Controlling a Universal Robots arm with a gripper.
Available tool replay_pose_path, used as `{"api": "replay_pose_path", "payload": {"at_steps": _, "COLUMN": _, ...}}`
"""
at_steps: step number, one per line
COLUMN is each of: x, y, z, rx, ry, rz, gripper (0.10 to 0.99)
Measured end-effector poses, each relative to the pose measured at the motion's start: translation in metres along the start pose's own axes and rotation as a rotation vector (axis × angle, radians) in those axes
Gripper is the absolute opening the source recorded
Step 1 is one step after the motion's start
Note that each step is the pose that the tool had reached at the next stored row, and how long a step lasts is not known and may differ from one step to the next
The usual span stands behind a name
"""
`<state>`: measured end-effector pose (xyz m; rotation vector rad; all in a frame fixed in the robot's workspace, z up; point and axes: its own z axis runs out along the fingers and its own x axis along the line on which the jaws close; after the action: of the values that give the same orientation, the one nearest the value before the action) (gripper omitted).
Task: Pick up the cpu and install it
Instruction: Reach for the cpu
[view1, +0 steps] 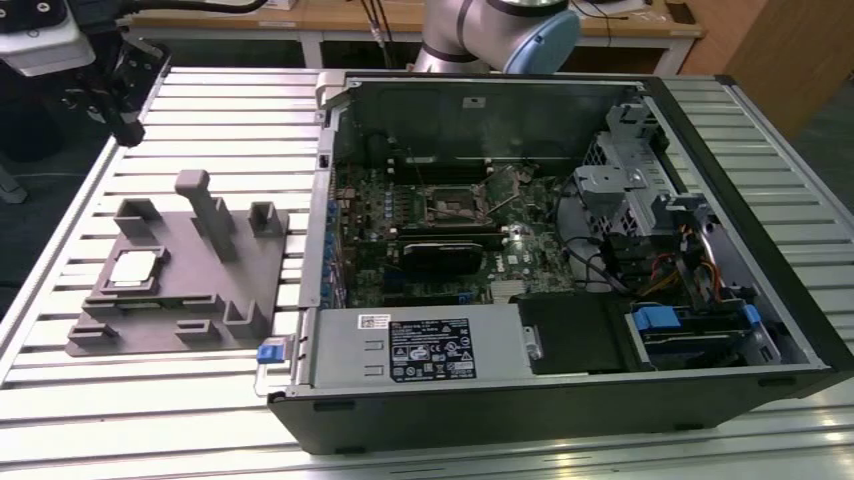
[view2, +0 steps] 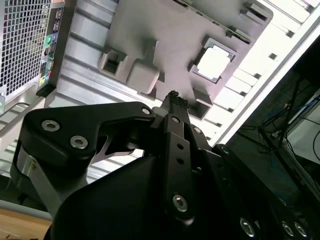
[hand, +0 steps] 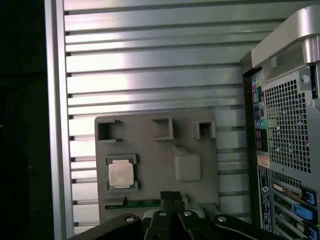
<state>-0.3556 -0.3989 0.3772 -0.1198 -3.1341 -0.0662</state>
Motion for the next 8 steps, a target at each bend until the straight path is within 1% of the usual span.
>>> {"api": "replay_pose_path", "payload": {"at_steps": 8, "x": 0.0068, "y": -0.0006, "z": 0.0007, "rx": 0.0, "ry": 0.0022, "rz": 0.0, "gripper": 0.106}}
